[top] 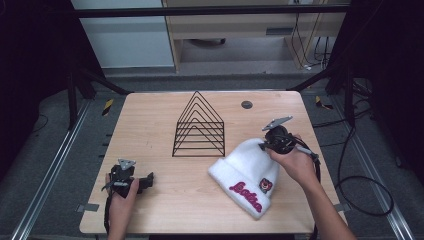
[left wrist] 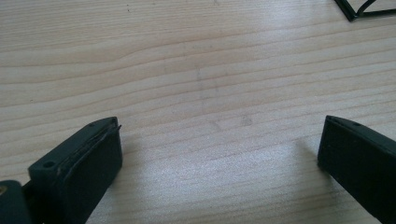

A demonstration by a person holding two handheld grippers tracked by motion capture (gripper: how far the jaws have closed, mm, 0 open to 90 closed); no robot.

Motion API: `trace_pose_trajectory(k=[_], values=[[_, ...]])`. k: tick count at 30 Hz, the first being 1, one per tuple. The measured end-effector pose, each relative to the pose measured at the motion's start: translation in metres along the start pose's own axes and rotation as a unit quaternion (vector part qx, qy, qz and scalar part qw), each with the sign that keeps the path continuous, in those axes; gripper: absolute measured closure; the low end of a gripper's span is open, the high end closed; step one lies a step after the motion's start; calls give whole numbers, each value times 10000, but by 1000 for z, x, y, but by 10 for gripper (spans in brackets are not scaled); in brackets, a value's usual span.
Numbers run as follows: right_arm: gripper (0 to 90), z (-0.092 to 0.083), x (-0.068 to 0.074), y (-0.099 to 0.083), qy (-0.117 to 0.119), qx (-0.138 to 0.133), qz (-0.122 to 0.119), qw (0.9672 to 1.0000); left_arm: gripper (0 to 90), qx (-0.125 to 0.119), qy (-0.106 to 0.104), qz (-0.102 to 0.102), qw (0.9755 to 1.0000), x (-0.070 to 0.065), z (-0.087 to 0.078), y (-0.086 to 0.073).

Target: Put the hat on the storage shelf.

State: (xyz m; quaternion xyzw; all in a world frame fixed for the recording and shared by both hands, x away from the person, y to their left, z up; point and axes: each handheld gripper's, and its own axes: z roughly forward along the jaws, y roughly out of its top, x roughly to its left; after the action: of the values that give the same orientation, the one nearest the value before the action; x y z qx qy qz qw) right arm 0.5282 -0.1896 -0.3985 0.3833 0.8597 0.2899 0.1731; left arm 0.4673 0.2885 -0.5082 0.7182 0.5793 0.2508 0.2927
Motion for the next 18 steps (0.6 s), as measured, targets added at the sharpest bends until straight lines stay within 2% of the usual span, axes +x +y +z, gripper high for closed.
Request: trace_pose_trajectory(k=[1,3,4,6,7,8,11,13,18], values=[[850,0,0,0,0,0,0,10000,0,0,0,0,10000,0,0,0],[851,-11,9,5,6,-175,-94,9998,0,-4,3,0,10000,0,0,0],[851,-22,17,10,-4,-327,-206,9993,0,-4,2,0,10000,0,0,0],[850,-27,21,13,-4,-398,-262,9989,0,-2,2,1,10000,0,0,0],[851,-37,28,18,4,-582,-355,9977,0,-3,-1,3,10000,0,0,0],[851,-37,28,18,4,-582,-355,9977,0,-3,-1,3,10000,0,0,0],[851,-56,39,30,10,-838,-520,9951,0,-1,-4,6,10000,0,0,0],[851,-60,41,32,10,-883,-544,9946,0,-2,-4,6,10000,0,0,0],[851,-81,53,50,-45,-1118,-764,9908,0,-2,-5,6,10000,0,0,0]])
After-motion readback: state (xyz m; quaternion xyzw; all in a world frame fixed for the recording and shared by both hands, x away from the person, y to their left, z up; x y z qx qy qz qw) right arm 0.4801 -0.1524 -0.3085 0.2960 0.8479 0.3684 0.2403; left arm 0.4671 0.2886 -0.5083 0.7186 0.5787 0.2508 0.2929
